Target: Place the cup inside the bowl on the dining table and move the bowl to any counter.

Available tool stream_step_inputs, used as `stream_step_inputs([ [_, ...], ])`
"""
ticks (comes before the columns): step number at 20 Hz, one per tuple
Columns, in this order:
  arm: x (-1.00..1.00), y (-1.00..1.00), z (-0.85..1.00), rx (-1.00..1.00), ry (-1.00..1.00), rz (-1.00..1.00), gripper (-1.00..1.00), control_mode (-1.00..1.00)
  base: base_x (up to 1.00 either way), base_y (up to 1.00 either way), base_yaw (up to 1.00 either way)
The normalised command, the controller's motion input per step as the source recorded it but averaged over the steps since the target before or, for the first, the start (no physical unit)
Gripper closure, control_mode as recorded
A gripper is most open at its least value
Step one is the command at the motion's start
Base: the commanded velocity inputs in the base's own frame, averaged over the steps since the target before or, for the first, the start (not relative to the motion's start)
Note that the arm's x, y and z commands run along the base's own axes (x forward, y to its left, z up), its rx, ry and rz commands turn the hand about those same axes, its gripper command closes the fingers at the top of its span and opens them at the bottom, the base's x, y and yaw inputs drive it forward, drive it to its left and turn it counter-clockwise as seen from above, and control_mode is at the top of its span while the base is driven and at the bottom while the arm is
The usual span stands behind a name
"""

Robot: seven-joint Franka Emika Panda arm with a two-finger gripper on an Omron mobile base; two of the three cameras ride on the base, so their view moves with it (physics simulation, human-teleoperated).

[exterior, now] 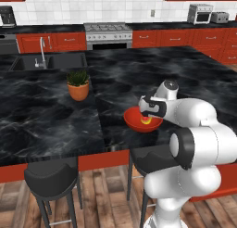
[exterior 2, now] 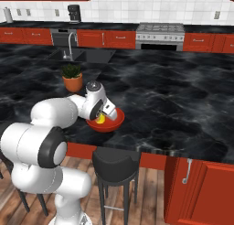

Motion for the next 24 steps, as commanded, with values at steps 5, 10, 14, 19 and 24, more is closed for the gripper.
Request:
stream_step_inputs([
  [5,0.00,-0.03,-0.07,0.00,0.00,0.00,1.00,-1.00,0.00,0.00,0.00],
  [10,0.00,0.00,-0.04,0.00,0.00,0.00,1.00,-1.00,0.00,0.00,0.00],
  [14,0.00,0.00,0.00,-0.01,0.00,0.00,1.00,-1.00,0.00,0.00,0.00],
  [19,0.00,0.00,-0.04,-0.02,0.00,0.00,1.00,-1.00,0.00,0.00,0.00],
  [24,0.01,0.00,-0.09,-0.02,0.00,0.00,1.00,-1.00,0.00,0.00,0.00],
])
